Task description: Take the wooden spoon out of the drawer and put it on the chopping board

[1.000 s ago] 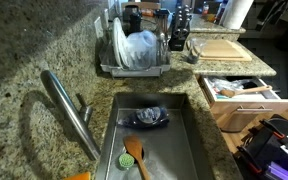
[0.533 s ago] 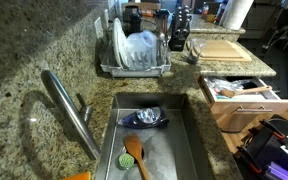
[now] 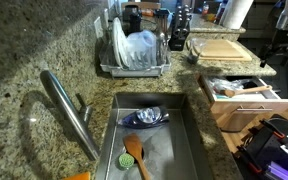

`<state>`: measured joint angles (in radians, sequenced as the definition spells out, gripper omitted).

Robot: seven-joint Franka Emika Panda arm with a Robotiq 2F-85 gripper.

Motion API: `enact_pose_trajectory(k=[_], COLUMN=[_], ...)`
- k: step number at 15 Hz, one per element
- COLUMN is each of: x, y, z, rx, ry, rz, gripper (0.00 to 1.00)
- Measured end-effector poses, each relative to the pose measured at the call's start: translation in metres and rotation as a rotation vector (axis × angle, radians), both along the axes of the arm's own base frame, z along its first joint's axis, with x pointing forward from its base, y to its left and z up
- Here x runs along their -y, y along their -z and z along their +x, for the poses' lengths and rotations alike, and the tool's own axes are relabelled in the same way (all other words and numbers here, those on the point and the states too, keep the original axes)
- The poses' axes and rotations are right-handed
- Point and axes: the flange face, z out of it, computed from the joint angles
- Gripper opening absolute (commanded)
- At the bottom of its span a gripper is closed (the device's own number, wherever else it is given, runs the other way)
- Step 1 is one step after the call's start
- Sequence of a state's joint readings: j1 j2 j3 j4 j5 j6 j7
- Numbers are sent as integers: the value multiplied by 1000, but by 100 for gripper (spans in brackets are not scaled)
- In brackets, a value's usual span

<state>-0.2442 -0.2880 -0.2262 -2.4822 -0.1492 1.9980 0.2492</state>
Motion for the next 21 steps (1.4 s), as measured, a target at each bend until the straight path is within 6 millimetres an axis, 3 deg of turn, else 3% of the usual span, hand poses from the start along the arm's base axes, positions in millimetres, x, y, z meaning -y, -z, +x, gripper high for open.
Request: enact_pose_trajectory(k=[3,6,8,11,15,18,21], x=[18,19,22,42,71,76,77], y=[45,49,51,61,83,97,96], z=[-17,-18,-19,-27,-52,-62,-60], rx=[-72,-83,-90,-80,-60,-98,-91], ry=[147,170,275,446,660,768,846], rz=[10,10,-23,-76,-186,-223,-277], gripper=[100,100,100,100,100,100,100])
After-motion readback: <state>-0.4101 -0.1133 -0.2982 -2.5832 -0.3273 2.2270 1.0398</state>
